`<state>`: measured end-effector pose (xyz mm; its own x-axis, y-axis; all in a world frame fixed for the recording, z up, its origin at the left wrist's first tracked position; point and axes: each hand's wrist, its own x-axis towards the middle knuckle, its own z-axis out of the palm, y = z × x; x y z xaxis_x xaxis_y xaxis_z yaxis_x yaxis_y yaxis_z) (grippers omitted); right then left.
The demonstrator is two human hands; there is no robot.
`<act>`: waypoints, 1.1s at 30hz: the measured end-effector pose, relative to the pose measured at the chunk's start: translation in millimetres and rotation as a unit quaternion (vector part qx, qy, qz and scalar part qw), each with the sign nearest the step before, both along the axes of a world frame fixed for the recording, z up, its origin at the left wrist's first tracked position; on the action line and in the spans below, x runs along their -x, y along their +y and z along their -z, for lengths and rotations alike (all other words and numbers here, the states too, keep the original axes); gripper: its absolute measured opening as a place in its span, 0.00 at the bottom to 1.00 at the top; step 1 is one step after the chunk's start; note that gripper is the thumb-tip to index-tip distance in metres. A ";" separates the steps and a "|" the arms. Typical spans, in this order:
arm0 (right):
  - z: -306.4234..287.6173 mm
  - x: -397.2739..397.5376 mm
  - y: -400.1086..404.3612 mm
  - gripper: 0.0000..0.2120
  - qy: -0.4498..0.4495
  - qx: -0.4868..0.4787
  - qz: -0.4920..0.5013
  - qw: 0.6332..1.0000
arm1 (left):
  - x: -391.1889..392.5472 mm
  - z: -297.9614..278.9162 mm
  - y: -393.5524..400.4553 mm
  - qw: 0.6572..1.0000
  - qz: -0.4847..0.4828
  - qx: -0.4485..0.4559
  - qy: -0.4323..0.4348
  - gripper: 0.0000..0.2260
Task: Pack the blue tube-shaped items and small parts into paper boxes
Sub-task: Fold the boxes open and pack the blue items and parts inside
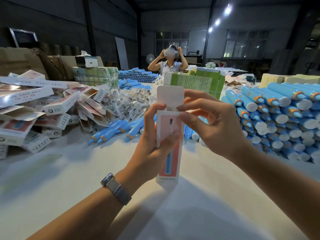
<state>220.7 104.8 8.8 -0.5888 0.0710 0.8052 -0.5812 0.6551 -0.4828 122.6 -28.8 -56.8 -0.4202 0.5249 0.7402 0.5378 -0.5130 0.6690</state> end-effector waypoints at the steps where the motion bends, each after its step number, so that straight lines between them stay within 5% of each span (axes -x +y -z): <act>1: -1.2 0.4 0.0 0.06 0.003 -0.002 -0.002 1.000 | 0.1 0.2 0.1 1.000 -0.001 0.000 0.001 0.23; 10: -10.8 -1.9 2.8 0.27 -0.014 -0.007 -0.029 0.999 | 1.1 -1.7 -1.9 1.000 -0.007 0.014 0.019 0.24; 21: -8.3 -0.8 1.3 0.10 -0.012 -0.061 -0.014 0.998 | -5.8 -0.6 -2.4 1.000 -0.020 0.010 0.003 0.34; 27: -11.4 -5.3 -3.6 0.01 -0.014 -0.055 -0.007 0.998 | -10.7 -4.6 -1.9 0.999 -0.038 0.019 0.026 0.27; 33: -13.0 -4.1 -6.6 0.05 -0.037 -0.027 0.001 0.999 | -14.0 -7.1 -2.1 0.999 -0.039 0.023 0.013 0.30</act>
